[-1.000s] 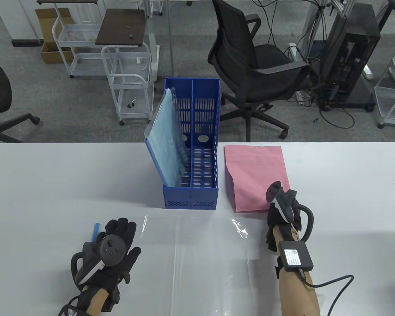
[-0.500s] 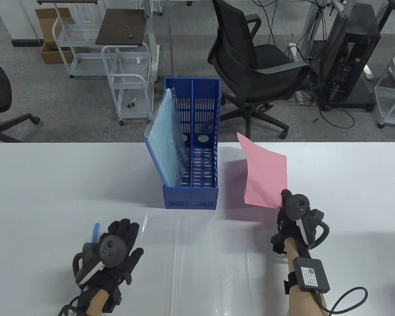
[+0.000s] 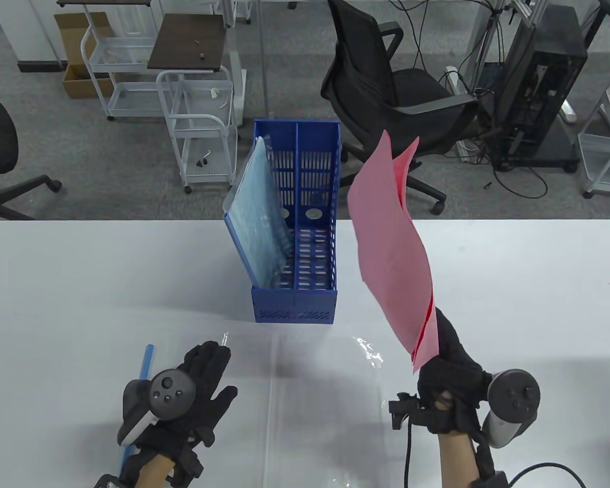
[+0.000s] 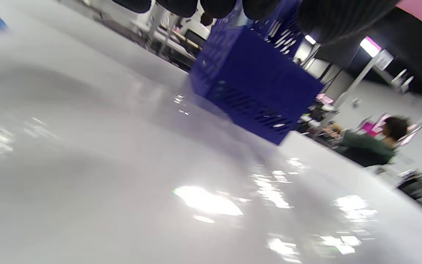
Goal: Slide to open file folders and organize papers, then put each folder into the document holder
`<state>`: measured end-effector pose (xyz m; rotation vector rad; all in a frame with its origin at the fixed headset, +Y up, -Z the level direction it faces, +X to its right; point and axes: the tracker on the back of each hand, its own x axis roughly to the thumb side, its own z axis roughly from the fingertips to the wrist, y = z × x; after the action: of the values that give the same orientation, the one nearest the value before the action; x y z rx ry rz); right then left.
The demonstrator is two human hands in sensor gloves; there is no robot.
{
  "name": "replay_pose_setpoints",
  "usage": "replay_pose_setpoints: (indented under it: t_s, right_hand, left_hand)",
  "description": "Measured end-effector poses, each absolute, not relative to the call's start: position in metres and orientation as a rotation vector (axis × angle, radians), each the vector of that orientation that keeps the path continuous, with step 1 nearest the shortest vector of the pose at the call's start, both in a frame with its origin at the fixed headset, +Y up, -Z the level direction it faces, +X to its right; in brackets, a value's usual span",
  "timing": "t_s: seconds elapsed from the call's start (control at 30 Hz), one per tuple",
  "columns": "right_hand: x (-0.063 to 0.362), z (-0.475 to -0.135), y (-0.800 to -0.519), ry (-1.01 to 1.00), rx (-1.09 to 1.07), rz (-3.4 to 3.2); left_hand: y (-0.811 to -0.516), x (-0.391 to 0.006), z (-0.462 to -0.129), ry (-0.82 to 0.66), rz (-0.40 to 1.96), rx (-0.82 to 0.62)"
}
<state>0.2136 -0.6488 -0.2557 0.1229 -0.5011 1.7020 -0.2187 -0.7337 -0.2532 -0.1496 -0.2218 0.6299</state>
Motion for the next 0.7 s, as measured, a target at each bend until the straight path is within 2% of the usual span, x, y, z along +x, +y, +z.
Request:
replay_pose_setpoints:
  t_s: [0.07, 0.2, 0.27, 0.33, 0.5, 0.63, 0.7]
  right_hand:
    - [0.195, -0.245, -0.648, -0.452, 0.226, 1.702]
    - [0.156, -0.234, -0.656, -0.322, 0.383, 1.706]
    - [0.135, -0.232, -0.666, -0.189, 0.453, 1.676]
    - [0.121, -0.232, -0.676, -0.076, 0.493, 1.652]
    - [0.107, -0.237, -0.699, 0.086, 0.467, 1.608]
    - [0.1, -0.241, -0.714, 0.156, 0.486, 1.623]
    - [0.101, -0.242, -0.713, 0.18, 0.523, 1.65]
  left_hand:
    - [-0.738, -0.212, -0.252, -0.286, 0.825, -0.204]
    - [-0.751, -0.197, -0.253, -0.463, 1.282, -0.425]
    - [-0.759, -0.191, -0.254, -0.517, 1.545, -0.516]
    - [-0.764, -0.19, -0.256, -0.57, 1.677, -0.572]
    - [-0.763, -0.197, -0.259, -0.628, 1.899, -0.461]
    - [-0.759, -0.208, -0.255, -0.434, 1.877, -0.247]
    - [-0.756, -0.216, -0.256, -0.435, 1.804, -0.188]
